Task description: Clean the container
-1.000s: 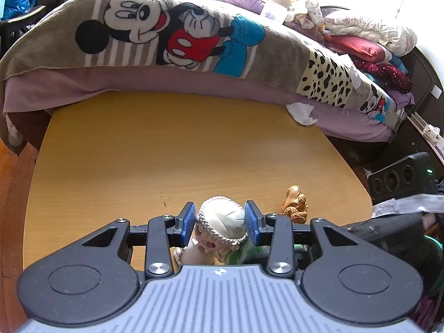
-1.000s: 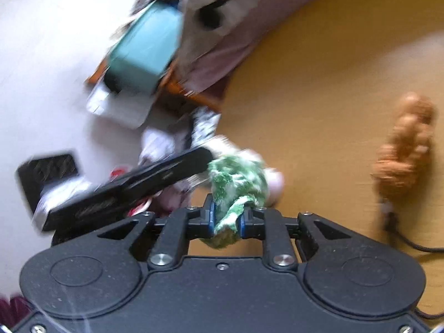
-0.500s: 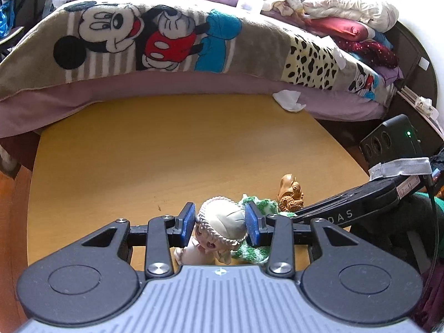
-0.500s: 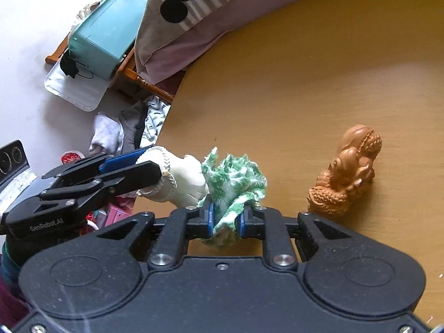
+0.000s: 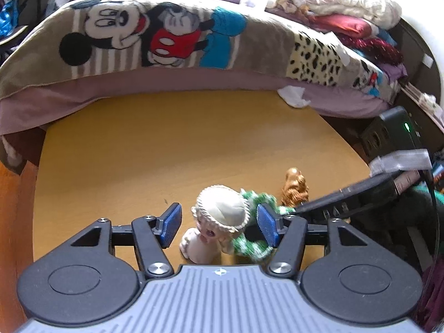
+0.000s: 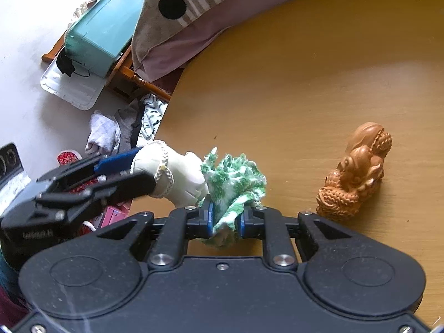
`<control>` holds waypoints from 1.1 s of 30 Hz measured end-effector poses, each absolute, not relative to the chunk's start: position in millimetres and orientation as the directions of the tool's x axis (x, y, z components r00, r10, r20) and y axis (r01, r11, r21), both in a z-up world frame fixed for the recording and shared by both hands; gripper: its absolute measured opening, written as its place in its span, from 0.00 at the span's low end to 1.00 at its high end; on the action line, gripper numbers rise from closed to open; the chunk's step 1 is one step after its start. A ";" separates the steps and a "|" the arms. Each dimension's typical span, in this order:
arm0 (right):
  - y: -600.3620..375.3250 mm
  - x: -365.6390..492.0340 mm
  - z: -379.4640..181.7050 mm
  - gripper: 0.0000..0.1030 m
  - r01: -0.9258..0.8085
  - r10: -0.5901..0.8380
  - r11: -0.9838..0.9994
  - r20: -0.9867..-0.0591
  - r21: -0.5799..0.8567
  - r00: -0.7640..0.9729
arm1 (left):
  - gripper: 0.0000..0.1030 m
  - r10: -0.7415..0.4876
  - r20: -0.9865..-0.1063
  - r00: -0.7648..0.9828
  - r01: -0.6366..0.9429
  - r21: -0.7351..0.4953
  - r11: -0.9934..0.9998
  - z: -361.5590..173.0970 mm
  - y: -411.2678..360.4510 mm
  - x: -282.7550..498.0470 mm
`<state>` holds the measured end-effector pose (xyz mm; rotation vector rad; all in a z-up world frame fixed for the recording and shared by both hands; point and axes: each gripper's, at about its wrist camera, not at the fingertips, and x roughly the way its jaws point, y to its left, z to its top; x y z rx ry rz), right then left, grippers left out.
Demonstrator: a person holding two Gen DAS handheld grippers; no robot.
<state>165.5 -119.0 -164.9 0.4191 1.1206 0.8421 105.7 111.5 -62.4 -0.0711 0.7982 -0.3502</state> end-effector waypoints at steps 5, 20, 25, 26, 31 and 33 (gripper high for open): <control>-122.9 169.3 -164.4 0.16 -0.354 0.767 0.636 -0.613 0.686 0.191 | 0.57 -0.301 -0.692 0.656 0.299 -0.128 0.946 -70.8 98.6 104.6; -116.4 182.7 -161.6 0.17 -0.350 0.809 0.587 -0.541 0.730 0.229 | 0.39 -0.413 -0.589 0.695 0.440 -0.105 0.892 -88.8 121.3 81.7; -106.0 190.9 -163.7 0.17 -0.359 0.826 0.564 -0.511 0.744 0.239 | 0.39 -0.458 -0.571 0.682 0.530 -0.046 0.847 -93.0 115.8 69.3; -103.6 191.8 -165.2 0.17 -0.361 0.825 0.564 -0.511 0.742 0.239 | 0.39 -0.460 -0.567 0.684 0.539 -0.033 0.842 -93.6 115.1 67.5; -87.8 190.5 -175.5 0.15 -0.401 0.804 0.577 -0.582 0.711 0.124 | 0.39 -0.469 -0.551 0.690 0.513 -0.085 0.854 -98.1 116.7 71.0; -88.9 193.5 -174.0 0.15 -0.401 0.801 0.573 -0.592 0.715 0.089 | 0.39 -0.464 -0.550 0.695 0.495 -0.102 0.863 -98.3 118.3 72.5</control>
